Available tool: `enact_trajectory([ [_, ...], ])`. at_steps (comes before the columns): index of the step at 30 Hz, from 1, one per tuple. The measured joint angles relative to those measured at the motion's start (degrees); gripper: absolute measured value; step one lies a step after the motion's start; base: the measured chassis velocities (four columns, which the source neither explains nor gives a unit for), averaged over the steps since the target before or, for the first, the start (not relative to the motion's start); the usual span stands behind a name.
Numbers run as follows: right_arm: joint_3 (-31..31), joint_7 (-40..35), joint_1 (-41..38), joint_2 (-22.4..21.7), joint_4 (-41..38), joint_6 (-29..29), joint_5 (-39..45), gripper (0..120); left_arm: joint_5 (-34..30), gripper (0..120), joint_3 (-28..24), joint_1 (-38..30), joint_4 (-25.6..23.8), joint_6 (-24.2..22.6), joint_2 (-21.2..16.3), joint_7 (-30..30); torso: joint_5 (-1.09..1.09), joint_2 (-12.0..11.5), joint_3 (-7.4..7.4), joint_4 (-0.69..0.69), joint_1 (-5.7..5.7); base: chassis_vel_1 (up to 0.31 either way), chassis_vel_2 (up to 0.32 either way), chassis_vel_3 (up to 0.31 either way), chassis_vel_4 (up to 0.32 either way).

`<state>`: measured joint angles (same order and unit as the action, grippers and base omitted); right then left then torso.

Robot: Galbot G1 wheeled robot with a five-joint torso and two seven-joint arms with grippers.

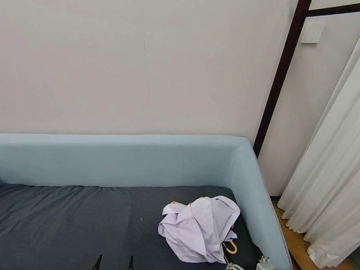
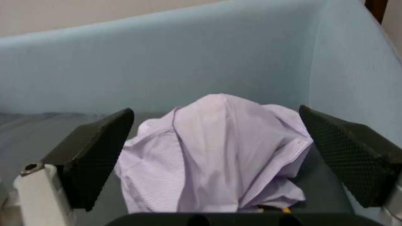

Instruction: Pick up the clothes from the sofa and hang them on the clothes hanger.

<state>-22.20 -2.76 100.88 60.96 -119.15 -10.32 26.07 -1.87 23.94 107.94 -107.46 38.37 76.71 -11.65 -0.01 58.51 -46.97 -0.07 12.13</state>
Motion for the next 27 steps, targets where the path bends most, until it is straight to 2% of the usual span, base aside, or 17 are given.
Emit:
enact_trajectory([
  [2,0.3,-0.3,-3.2,-3.4,1.4,1.9,3.0,100,0.0,100,-0.1,-0.2,0.5,0.0,-0.1,0.0,0.00,0.0,0.00,0.00,0.00,0.000,0.000,0.000,0.000],
  [3,0.3,-0.3,-3.2,-3.4,1.4,1.9,3.0,100,0.0,100,-0.1,-0.2,0.5,0.0,-0.1,0.0,0.00,0.0,0.00,0.00,0.00,0.000,0.000,0.000,0.000],
  [6,3.1,-0.5,-11.7,-9.1,4.9,5.5,7.3,100,0.5,100,0.1,0.2,0.7,0.4,0.6,0.0,0.00,0.0,-0.01,0.04,0.00,0.000,0.000,0.000,0.000],
  [8,3.9,-0.4,-13.6,-10.3,5.8,6.5,8.5,100,0.8,100,0.1,0.3,0.7,0.4,0.8,0.0,0.01,0.0,-0.01,0.04,0.00,0.000,0.000,0.000,0.000],
  [13,11.9,0.4,-26.9,-15.0,12.4,14.0,14.7,100,1.7,100,0.4,1.1,-0.6,0.4,2.5,-0.7,-0.01,0.0,-0.01,0.00,0.00,0.000,0.000,0.000,0.000],
  [14,11.9,0.4,-26.9,-15.0,12.4,14.0,14.7,100,1.7,100,0.4,1.1,-0.6,0.4,2.5,-0.7,-0.01,0.0,-0.01,0.00,0.00,0.000,0.000,0.000,0.000],
  [19,21.0,0.9,-40.0,-12.3,21.5,17.3,16.8,100,2.0,100,0.4,0.9,0.4,0.4,3.6,-0.9,-0.01,0.0,-0.01,0.02,0.00,0.000,0.000,0.000,0.000],
  [20,21.0,0.9,-40.0,-12.3,21.5,17.3,16.8,100,2.0,100,0.4,0.9,0.4,0.4,3.6,-0.9,-0.01,0.0,-0.01,0.02,0.00,0.000,0.000,0.000,0.000],
  [22,24.4,1.3,-43.7,-9.9,26.4,17.7,17.3,100,2.0,100,0.4,0.6,1.0,0.4,3.9,-1.0,0.00,0.0,-0.01,0.00,0.01,0.000,0.000,0.000,0.000],
  [24,25.4,1.4,-44.9,-8.9,28.3,17.8,17.5,100,2.0,100,0.4,0.4,1.2,0.4,4.0,-1.0,0.00,0.0,-0.01,0.00,0.00,0.000,0.000,0.000,0.000],
  [27,28.2,2.1,-49.5,-5.4,35.9,17.9,18.5,100,1.8,100,0.5,-0.2,1.6,0.3,4.5,-1.0,-0.01,0.0,-0.01,0.01,0.01,0.000,0.000,0.000,0.000],
])
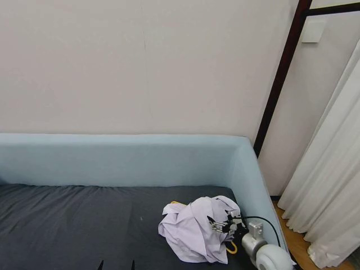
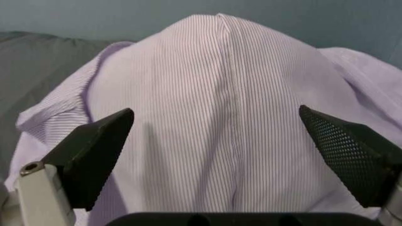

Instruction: Pick up the clothes from the sofa and hang them on the clothes hanger.

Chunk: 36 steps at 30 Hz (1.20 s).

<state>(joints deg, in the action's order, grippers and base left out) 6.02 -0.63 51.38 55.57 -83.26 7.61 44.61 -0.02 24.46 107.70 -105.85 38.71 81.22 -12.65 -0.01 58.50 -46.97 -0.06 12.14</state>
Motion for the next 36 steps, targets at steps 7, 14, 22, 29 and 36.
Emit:
enact_trajectory([
  [7,1.4,0.7,-2.4,1.8,4.1,0.0,0.5,84,-0.2,100,0.2,-0.2,0.0,0.0,0.6,-0.1,0.00,0.0,0.01,0.00,0.00,0.000,0.000,0.000,0.000],
  [14,1.3,0.9,-1.8,2.2,4.1,-0.3,-0.3,54,-0.2,100,-0.2,-0.9,0.3,0.0,0.8,-0.1,0.00,0.0,0.01,-0.01,0.00,0.000,0.000,0.000,0.000],
  [22,1.2,0.9,-1.3,2.6,4.3,-1.1,-0.9,27,-0.3,100,-0.1,-0.9,0.4,0.0,0.9,-0.2,0.00,0.0,0.01,0.00,0.00,0.000,0.000,0.000,0.000],
  [29,1.1,0.9,-0.5,1.9,2.8,-2.2,-0.7,1,-0.3,100,-0.2,-1.1,0.7,0.0,1.1,-0.2,0.00,0.0,0.01,0.00,0.00,0.000,0.000,0.000,0.000],
  [36,0.2,0.8,0.8,1.2,-0.2,-3.1,-0.4,0,-0.3,100,-0.2,-1.1,0.7,0.0,0.8,-0.3,0.01,0.0,0.01,0.00,0.00,0.000,0.000,0.000,0.000],
])
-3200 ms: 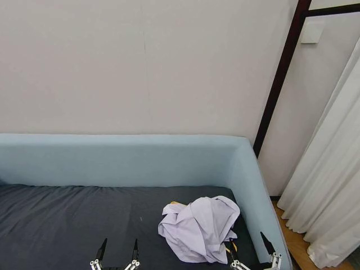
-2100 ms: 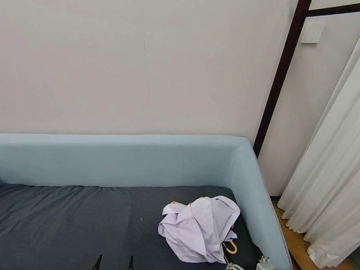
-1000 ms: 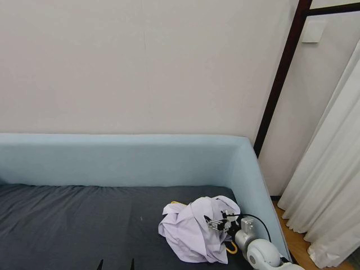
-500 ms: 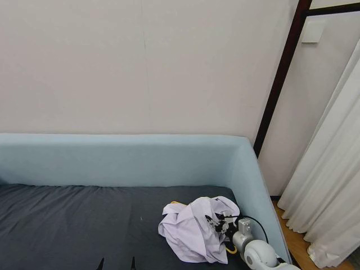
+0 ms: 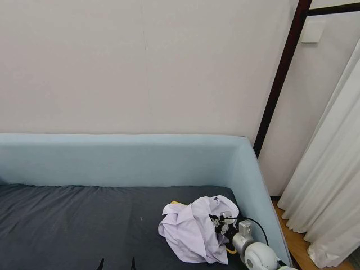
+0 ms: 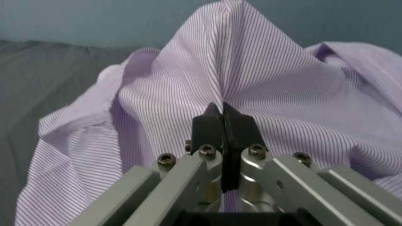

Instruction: Pick up the clothes from the sofa and hang them on the clothes hanger.

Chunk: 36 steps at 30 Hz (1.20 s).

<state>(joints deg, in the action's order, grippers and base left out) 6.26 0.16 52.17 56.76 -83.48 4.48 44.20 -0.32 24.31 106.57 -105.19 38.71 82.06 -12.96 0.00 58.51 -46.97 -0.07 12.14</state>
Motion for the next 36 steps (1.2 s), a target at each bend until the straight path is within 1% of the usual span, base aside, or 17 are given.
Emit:
enact_trajectory([
  [1,-0.3,-0.1,0.2,-0.2,-0.7,-0.3,0.0,0,0.0,100,0.0,-0.1,0.0,0.0,-0.1,0.0,0.00,0.0,0.00,0.00,0.00,0.000,0.000,0.000,0.000],
  [5,-2.4,-1.1,0.8,-2.2,-7.8,-1.2,0.4,0,-0.8,100,0.1,-0.7,0.2,0.0,-0.1,-0.3,0.00,0.0,0.00,0.00,0.00,0.000,0.000,0.000,0.000],
  [6,-2.4,-1.1,0.8,-2.2,-7.8,-1.2,0.4,0,-0.8,100,0.1,-0.7,0.2,0.0,-0.1,-0.3,0.00,0.0,0.00,0.00,0.00,0.000,0.000,0.000,0.000],
  [9,-3.3,-1.2,-1.7,-3.7,-13.2,-1.2,0.3,0,-1.0,100,-0.2,-1.4,0.8,0.0,0.1,-0.3,-0.01,0.0,0.00,-0.01,0.00,0.000,0.000,0.000,0.000],
  [11,-3.2,-1.5,-3.2,-4.3,-14.6,-1.0,0.5,0,-1.0,100,-0.3,-1.5,0.9,0.0,0.3,-0.3,-0.01,0.0,0.00,-0.01,0.00,0.000,0.000,0.000,0.000],
  [14,-0.8,-2.7,-10.4,-6.5,-18.0,0.7,3.1,0,-1.1,100,-0.4,-1.6,0.6,0.0,0.5,-0.4,-0.02,0.0,0.00,0.02,0.00,0.000,0.000,0.000,0.000],
  [15,-0.8,-2.7,-10.4,-6.5,-18.0,0.7,3.1,0,-1.1,100,-0.4,-1.6,0.6,0.0,0.5,-0.4,-0.02,0.0,0.00,0.02,0.00,0.000,0.000,0.000,0.000],
  [18,3.4,-4.0,-18.7,-8.3,-18.7,2.3,6.3,0,-1.4,100,-0.3,-1.5,0.3,0.1,0.4,-0.6,-0.01,0.0,0.00,0.00,0.00,0.000,0.000,0.000,0.000],
  [20,6.7,-4.8,-24.6,-8.5,-18.0,3.0,8.1,0,-1.9,100,-0.1,-1.5,0.0,0.1,0.3,-0.6,0.01,0.0,-0.01,-0.01,0.00,0.000,0.000,0.000,0.000],
  [21,6.7,-4.8,-24.6,-8.5,-18.0,3.0,8.1,0,-1.9,100,-0.1,-1.5,0.0,0.1,0.3,-0.6,0.01,0.0,-0.01,-0.01,0.00,0.000,0.000,0.000,0.000],
  [23,10.6,-6.0,-32.9,-7.6,-16.2,3.5,10.5,0,-2.2,100,0.1,-1.7,-0.1,0.2,0.3,-0.8,-0.01,0.0,0.00,-0.01,0.00,0.000,0.000,0.000,0.000],
  [26,15.9,-7.7,-44.7,-4.0,-11.2,3.8,13.2,0,-2.6,100,0.4,-1.8,-0.8,0.3,0.5,-1.0,-0.02,0.0,-0.01,0.03,0.00,0.000,0.000,0.000,0.000],
  [27,15.9,-7.7,-44.7,-4.0,-11.2,3.8,13.2,0,-2.6,100,0.4,-1.8,-0.8,0.3,0.5,-1.0,-0.02,0.0,-0.01,0.03,0.00,0.000,0.000,0.000,0.000],
  [29,18.2,-8.1,-51.1,-2.3,-8.5,3.8,14.2,0,-3.2,100,0.7,-1.7,-1.1,0.4,0.7,-1.1,-0.01,0.0,-0.02,0.04,0.00,0.000,0.000,0.000,0.000],
  [32,19.8,-7.8,-59.8,-1.9,-6.1,3.6,15.5,0,-3.6,100,1.1,-1.6,-1.2,0.9,0.9,-1.4,-0.04,0.0,0.00,0.00,0.00,0.000,0.000,0.000,0.000],
  [33,19.8,-7.8,-59.8,-1.9,-6.1,3.6,15.5,0,-3.6,100,1.1,-1.6,-1.2,0.9,0.9,-1.4,-0.04,0.0,0.00,0.00,0.00,0.000,0.000,0.000,0.000],
  [36,19.8,-7.5,-63.8,-2.6,-5.9,3.4,16.2,0,-3.7,100,1.2,-1.5,-1.2,1.0,0.8,-1.5,-0.03,0.0,0.00,-0.01,0.00,0.000,0.000,0.000,0.000],
])
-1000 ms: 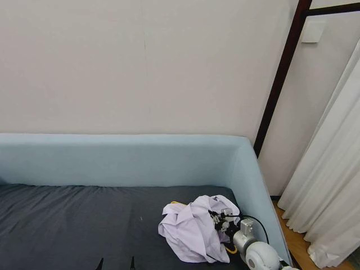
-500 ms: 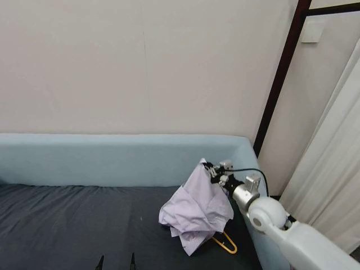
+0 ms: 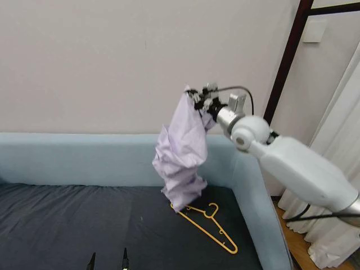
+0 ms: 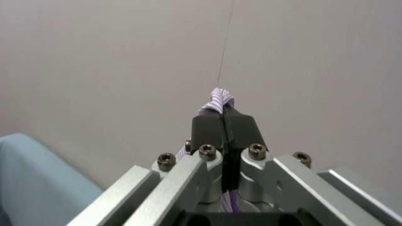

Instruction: Pick up the clothes from the sofa and hang them on the clothes hanger.

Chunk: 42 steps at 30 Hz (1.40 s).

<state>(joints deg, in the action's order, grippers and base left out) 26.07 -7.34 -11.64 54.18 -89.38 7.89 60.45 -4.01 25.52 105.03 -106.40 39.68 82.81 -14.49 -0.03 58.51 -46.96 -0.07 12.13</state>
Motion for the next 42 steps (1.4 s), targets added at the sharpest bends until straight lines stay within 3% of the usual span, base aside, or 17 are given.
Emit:
enact_trajectory([
  [3,-0.7,-0.3,-0.3,-2.2,-2.7,0.0,1.4,0,0.0,100,-0.1,0.0,0.0,0.0,-0.2,0.0,0.00,0.0,0.00,0.01,0.00,0.000,0.000,0.000,0.000],
  [6,-2.6,-1.3,8.4,-9.6,-14.3,0.3,2.1,0,0.0,100,-0.1,0.0,-0.2,-0.1,-0.5,-0.1,0.04,0.0,0.00,-0.01,0.00,0.000,0.000,0.000,0.000],
  [7,-2.6,-1.3,8.4,-9.6,-14.3,0.3,2.1,0,0.0,100,-0.1,0.0,-0.2,-0.1,-0.5,-0.1,0.04,0.0,0.00,-0.01,0.00,0.000,0.000,0.000,0.000],
  [11,-5.4,2.0,31.0,-14.7,-22.4,-3.0,-9.0,0,0.0,100,-0.1,0.1,0.2,-0.2,-0.4,0.0,0.03,0.0,0.01,0.01,-0.01,0.000,0.000,0.000,0.000],
  [12,-5.4,2.0,31.0,-14.7,-22.4,-3.0,-9.0,0,0.0,100,-0.1,0.1,0.2,-0.2,-0.4,0.0,0.03,0.0,0.01,0.01,-0.01,0.000,0.000,0.000,0.000],
  [16,-10.0,7.2,59.2,-13.8,-20.5,-6.7,-21.4,0,0.0,100,-0.1,0.3,-0.1,-0.5,-0.2,0.0,0.06,0.0,0.00,-0.01,0.00,0.000,0.000,0.000,0.000],
  [17,-10.0,7.2,59.2,-13.8,-20.5,-6.7,-21.4,0,0.0,100,-0.1,0.3,-0.1,-0.5,-0.2,0.0,0.06,0.0,0.00,-0.01,0.00,0.000,0.000,0.000,0.000],
  [21,-11.2,8.8,71.6,-13.1,-20.3,-7.9,-25.7,0,0.0,100,0.0,0.5,-0.2,-0.7,-0.5,0.0,0.01,0.0,0.01,-0.01,-0.01,0.000,0.000,0.000,0.000],
  [22,-12.0,10.0,76.7,-13.1,-20.5,-8.8,-28.5,0,0.0,100,0.0,0.3,-0.2,-0.9,-0.6,0.0,0.01,0.0,0.01,0.05,-0.01,0.000,0.000,0.000,0.000],
  [23,-12.0,10.0,76.7,-13.1,-20.5,-8.8,-28.5,0,0.0,100,0.0,0.3,-0.2,-0.9,-0.6,0.0,0.01,0.0,0.01,0.05,-0.01,0.000,0.000,0.000,0.000],
  [24,-12.8,11.0,81.0,-13.1,-21.2,-9.0,-30.2,0,0.0,100,-0.1,0.2,-0.1,-1.2,-0.6,0.0,0.03,0.0,0.00,-0.01,-0.01,0.000,0.000,0.000,0.000],
  [26,-15.0,12.5,86.4,-13.2,-22.9,-9.1,-31.9,0,0.0,100,-0.4,-0.1,0.0,-1.5,-0.7,0.1,0.01,0.0,0.01,-0.01,-0.01,0.000,0.000,0.000,0.000],
  [33,-19.1,16.5,91.3,-13.8,-23.6,-9.4,-38.1,0,0.0,100,-0.9,-0.3,0.4,-1.9,-1.0,0.2,-0.01,0.0,0.00,0.01,-0.01,0.000,0.000,0.000,0.000],
  [39,-18.5,13.3,88.3,-8.7,-16.5,-7.8,-37.7,0,0.2,100,-0.8,0.1,0.4,-1.9,-1.0,0.3,0.03,0.0,0.00,0.03,0.00,0.000,0.000,0.000,0.000],
  [42,-18.4,12.0,88.0,-7.1,-15.5,-7.0,-36.2,12,0.2,100,-0.7,0.4,0.3,-1.9,-1.1,0.3,0.02,0.0,0.00,0.02,0.00,0.000,0.000,0.000,0.000],
])
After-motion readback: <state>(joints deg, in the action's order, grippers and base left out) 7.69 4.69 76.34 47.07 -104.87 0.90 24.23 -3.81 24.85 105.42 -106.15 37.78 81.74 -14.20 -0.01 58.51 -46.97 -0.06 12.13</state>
